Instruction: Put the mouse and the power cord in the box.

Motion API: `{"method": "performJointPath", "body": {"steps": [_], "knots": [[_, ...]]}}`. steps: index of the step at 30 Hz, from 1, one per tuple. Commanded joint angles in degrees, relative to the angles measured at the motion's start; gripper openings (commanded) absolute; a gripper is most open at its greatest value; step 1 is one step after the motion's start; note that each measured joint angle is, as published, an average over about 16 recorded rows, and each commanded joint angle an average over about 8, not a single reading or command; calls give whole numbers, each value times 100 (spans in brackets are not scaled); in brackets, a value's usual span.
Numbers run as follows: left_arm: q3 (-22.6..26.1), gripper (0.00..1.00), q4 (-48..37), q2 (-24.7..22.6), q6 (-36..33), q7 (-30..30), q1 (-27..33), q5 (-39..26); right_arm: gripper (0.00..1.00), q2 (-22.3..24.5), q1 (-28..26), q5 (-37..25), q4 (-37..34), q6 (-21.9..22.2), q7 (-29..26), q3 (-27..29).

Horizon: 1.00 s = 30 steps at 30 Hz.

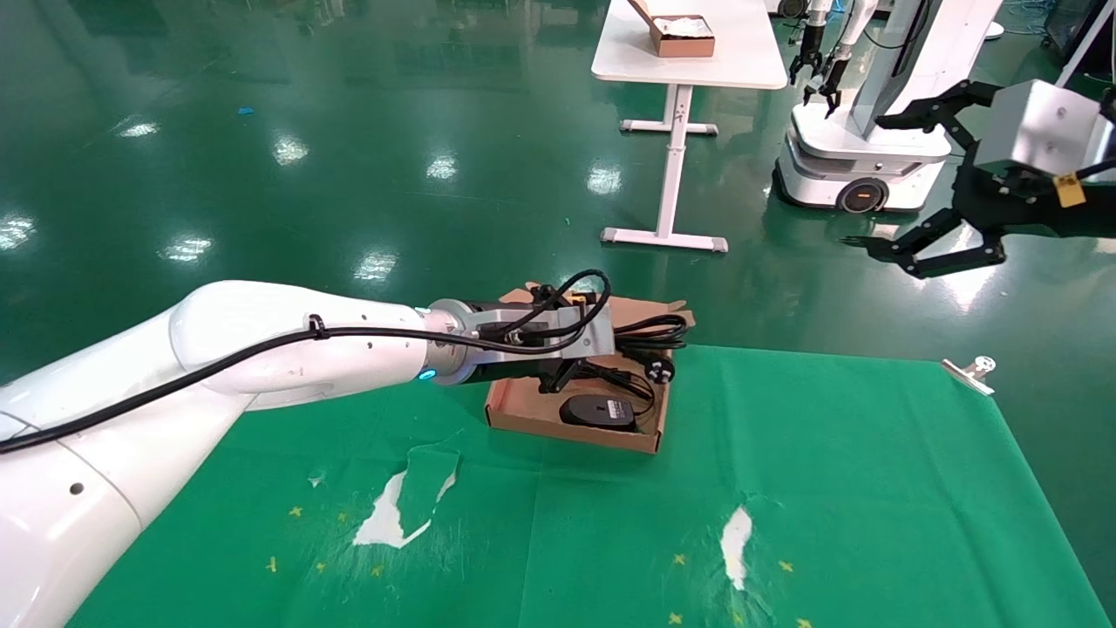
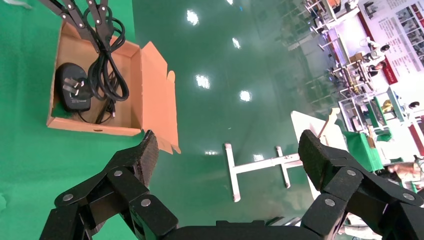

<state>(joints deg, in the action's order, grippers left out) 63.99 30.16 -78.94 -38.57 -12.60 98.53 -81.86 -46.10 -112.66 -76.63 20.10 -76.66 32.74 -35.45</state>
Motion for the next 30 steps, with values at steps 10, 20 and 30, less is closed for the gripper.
{"method": "performJointPath", "body": {"steps": [10,20,30], "knots": [[-102,100,96,102,-97,62,-77,96,100,7,72,29,77,29,-60,19],[-815,100,753,761,-802,415,-633,699,100,171,808,531,851,-111,-688,299],[-1621,100,1480,1496,-1594,803,-1254,1368,100,357,1662,1116,1744,-269,-1415,625]]}}
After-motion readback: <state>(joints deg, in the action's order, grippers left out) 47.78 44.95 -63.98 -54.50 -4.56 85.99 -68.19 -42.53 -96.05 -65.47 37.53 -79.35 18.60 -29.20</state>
